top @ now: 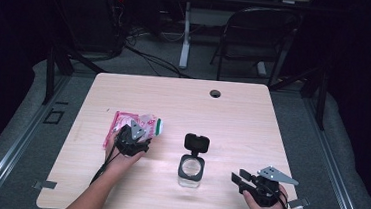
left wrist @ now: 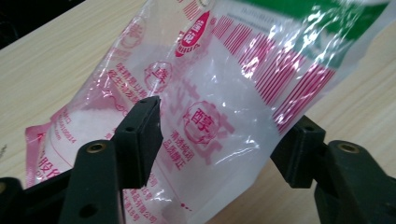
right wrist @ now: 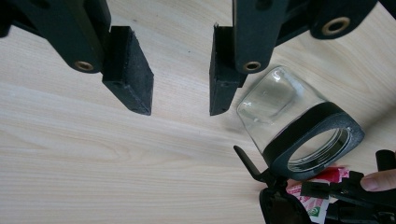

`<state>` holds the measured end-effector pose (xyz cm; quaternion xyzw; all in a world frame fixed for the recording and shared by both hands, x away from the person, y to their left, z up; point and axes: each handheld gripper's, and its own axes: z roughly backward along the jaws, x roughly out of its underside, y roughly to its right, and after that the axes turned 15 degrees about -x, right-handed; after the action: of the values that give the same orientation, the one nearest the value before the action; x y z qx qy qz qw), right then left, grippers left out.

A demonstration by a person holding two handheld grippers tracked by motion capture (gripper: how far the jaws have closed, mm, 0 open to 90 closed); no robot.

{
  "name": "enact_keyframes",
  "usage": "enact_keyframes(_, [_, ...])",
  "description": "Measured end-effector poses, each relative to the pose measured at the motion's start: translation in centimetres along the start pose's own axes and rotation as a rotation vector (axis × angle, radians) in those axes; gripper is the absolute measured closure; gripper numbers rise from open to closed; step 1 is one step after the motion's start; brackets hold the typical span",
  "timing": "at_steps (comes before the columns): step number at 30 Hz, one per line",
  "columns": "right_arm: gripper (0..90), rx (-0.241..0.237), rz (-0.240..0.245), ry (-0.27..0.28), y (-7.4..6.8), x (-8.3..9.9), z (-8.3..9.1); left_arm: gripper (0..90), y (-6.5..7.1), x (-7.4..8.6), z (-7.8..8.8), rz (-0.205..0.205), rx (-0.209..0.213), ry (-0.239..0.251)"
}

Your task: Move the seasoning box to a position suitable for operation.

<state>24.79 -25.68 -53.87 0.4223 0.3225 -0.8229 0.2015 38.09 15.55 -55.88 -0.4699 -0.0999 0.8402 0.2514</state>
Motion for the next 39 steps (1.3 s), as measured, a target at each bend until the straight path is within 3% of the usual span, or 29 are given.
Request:
enact_keyframes(4, [59.7,0.005,-0.004,0.004,0.0,0.1,0.1,44.2,-0.1,0.1,-0.3,0.003,-0.003,0.007])
enact_keyframes(11, [59.3,0.003,-0.008,0.006,0.1,0.2,0.2,61.6,-0.6,0.6,-0.7,0.031,0.013,-0.005])
enact_keyframes(20, [59.0,0.002,-0.009,0.005,0.1,0.2,0.1,79.8,-2.7,1.4,-1.5,0.198,0.12,-0.029])
enact_keyframes(26, [59.0,0.007,-0.01,0.003,0.1,0.2,0.2,88.7,-3.3,1.7,-1.7,0.239,0.144,-0.022])
enact_keyframes(39, [58.8,0.004,-0.01,0.004,0.1,0.3,0.1,90.0,-3.9,1.8,-1.5,0.275,0.173,-0.013])
